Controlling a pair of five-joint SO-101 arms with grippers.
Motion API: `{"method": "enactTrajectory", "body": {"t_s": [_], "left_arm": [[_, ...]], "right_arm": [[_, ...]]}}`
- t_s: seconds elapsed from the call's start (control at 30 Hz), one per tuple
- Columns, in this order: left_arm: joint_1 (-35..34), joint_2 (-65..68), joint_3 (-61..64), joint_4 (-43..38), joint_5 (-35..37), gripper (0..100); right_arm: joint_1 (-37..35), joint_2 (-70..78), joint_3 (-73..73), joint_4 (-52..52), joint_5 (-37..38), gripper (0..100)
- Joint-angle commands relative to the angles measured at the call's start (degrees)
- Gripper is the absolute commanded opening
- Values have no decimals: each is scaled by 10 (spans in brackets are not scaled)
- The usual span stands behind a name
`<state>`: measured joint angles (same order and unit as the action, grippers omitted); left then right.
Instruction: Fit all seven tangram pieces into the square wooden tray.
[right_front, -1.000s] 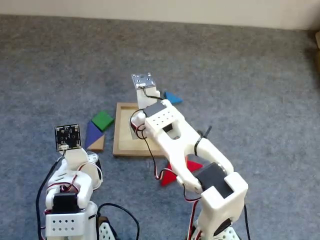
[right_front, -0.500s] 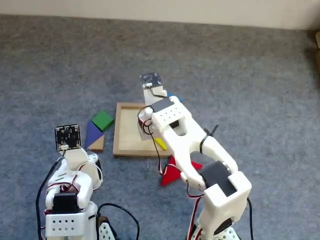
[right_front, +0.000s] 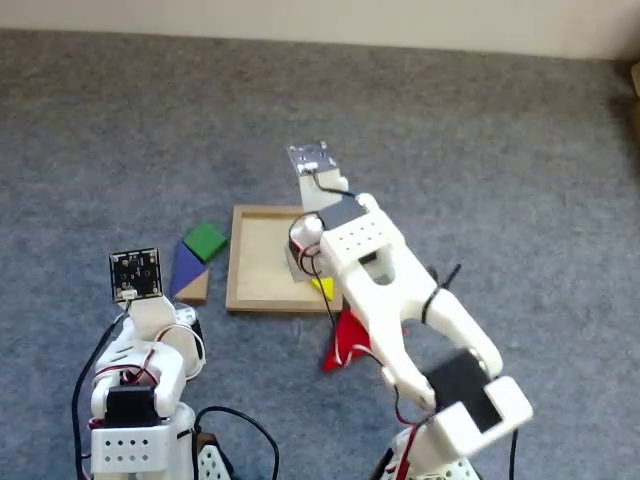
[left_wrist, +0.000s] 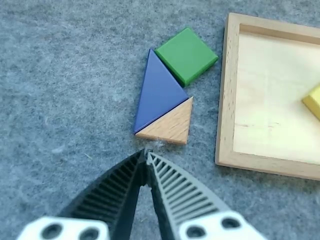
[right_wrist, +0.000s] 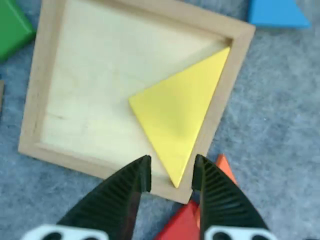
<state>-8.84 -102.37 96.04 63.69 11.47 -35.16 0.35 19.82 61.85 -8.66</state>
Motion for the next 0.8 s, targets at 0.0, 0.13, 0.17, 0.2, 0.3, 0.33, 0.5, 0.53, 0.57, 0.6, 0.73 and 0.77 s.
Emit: {"method": "enactTrajectory", "body": {"t_s": [0.0,0.13,0.17,0.2,0.3,0.33,0.5,0.53,0.57,0.6,0.73,0.77], "left_arm": [[-8,-1,12,2,-4,5],[-8,-1,12,2,-4,5],[-8,-1,12,2,-4,5],[-8,-1,12,2,-4,5],[-8,-1,12,2,-4,5],[-8,-1,12,2,-4,5],[-8,-1,12,2,-4,5],[-8,-1,12,2,-4,5],[-8,-1,12,2,-4,5],[-8,-1,12,2,-4,5],[-8,-1,12,2,-4,5],[-8,-1,12,2,-4,5]], "right_arm": [[11,-74,12,4,6,139],[36,-114,29,6,6,142],[46,-118,30,7,6,142],[58,-123,29,15,6,143],[80,-114,26,56,3,182],[81,-107,26,67,3,209],[81,-55,24,89,2,267],[81,-44,20,88,2,267],[81,-33,10,91,2,267],[81,-22,2,94,2,267],[80,28,-11,94,2,267],[80,39,-13,93,2,267]]}}
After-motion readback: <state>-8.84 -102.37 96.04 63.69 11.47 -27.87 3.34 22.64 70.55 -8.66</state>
